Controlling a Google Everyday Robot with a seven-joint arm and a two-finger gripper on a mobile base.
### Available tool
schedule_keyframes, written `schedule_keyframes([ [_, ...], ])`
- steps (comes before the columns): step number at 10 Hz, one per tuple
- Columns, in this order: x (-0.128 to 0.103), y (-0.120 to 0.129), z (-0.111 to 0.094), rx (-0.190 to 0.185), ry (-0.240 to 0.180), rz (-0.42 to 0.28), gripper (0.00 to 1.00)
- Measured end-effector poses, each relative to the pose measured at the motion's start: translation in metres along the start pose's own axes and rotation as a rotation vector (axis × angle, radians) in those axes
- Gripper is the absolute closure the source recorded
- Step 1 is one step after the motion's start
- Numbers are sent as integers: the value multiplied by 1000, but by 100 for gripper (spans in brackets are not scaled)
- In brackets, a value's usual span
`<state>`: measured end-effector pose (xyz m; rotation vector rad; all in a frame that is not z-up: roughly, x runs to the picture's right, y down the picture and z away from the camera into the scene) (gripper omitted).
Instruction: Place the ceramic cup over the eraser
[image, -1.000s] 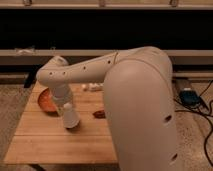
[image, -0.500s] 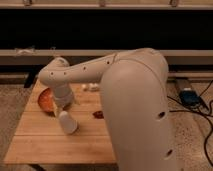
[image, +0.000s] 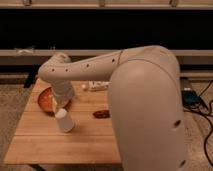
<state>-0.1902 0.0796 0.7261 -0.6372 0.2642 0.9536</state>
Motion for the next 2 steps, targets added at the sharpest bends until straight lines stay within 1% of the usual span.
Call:
schedule_keyframes([
  [2, -1, 3, 0, -2, -1, -4, 20],
])
